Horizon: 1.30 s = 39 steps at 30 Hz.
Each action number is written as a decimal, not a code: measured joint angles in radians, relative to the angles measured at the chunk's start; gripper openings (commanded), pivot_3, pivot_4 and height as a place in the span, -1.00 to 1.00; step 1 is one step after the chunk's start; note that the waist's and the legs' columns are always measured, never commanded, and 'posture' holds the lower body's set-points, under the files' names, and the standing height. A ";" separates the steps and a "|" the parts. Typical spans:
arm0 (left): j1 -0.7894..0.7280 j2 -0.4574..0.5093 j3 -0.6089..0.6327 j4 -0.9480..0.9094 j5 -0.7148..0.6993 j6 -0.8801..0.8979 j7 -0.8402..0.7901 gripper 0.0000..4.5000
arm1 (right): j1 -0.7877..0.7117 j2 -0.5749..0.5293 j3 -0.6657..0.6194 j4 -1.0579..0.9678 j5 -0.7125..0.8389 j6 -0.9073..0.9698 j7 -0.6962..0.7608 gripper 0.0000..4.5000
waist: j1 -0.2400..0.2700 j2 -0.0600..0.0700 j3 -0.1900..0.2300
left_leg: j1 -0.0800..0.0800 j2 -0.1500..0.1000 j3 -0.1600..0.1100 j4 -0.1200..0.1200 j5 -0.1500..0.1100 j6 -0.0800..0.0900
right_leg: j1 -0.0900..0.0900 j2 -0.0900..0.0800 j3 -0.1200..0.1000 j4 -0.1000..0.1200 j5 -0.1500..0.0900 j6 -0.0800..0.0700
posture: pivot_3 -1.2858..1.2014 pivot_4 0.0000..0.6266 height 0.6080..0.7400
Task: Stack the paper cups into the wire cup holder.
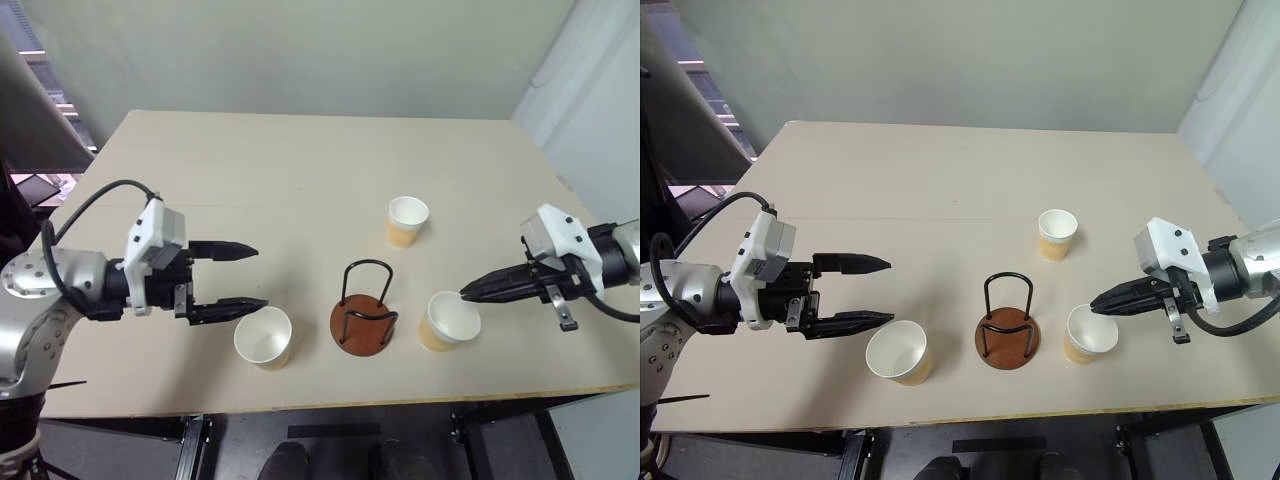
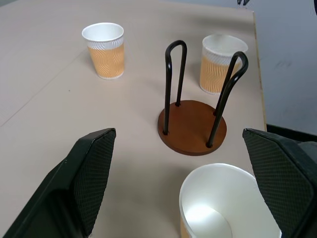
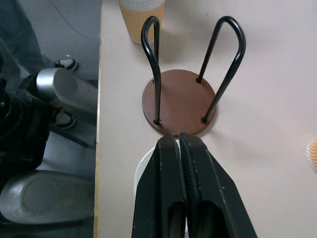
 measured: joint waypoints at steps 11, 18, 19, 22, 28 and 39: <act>0.006 0.000 0.000 0.000 0.000 -0.005 0.000 0.96 | 0.086 -0.015 0.027 -0.065 -0.035 0.015 -0.018 0.34 | -0.003 0.000 0.000 | 0.000 0.002 0.001 -0.003 0.001 -0.002 | -0.001 0.000 -0.001 0.001 0.000 -0.001 | 0.03 -0.52 1.00; 0.007 0.000 0.000 0.000 0.000 -0.005 0.000 0.96 | 0.113 -0.008 0.065 -0.106 -0.066 -0.004 -0.024 0.78 | -0.003 0.000 0.000 | 0.000 0.002 0.001 -0.003 0.001 -0.002 | -0.001 0.000 -0.001 0.001 0.000 -0.001 | 0.03 -0.52 1.00; 0.008 0.000 0.000 -0.001 -0.001 -0.005 0.000 0.96 | 0.114 -0.008 0.072 -0.107 -0.079 -0.011 -0.026 0.78 | -0.003 0.000 0.000 | 0.000 0.002 0.001 -0.003 0.001 -0.002 | -0.001 0.000 -0.001 0.001 0.000 -0.001 | 0.03 -0.52 1.00; 0.018 0.000 0.000 -0.006 -0.003 -0.005 0.003 0.96 | 0.126 -0.002 0.111 -0.101 -0.123 -0.036 -0.028 0.78 | -0.004 0.000 0.000 | 0.000 0.004 0.000 -0.003 0.001 -0.002 | -0.001 0.000 -0.001 0.001 0.000 -0.001 | 0.03 -0.52 1.00; 0.023 0.000 0.000 -0.016 -0.006 -0.005 0.013 0.96 | 0.118 0.064 0.222 -0.031 -0.242 -0.078 -0.065 0.78 | -0.005 -0.001 0.000 | 0.001 0.011 0.001 -0.003 0.001 -0.002 | -0.001 0.001 -0.001 0.001 0.001 -0.002 | 0.03 -0.52 1.00; 0.035 0.001 0.000 -0.045 -0.032 0.009 0.036 0.96 | 0.083 0.094 0.258 0.006 -0.312 -0.126 -0.052 -0.63 | -0.005 -0.001 0.000 | 0.001 0.011 0.003 -0.003 0.001 -0.002 | -0.002 0.002 -0.001 0.001 0.001 -0.002 | 0.03 -0.52 1.00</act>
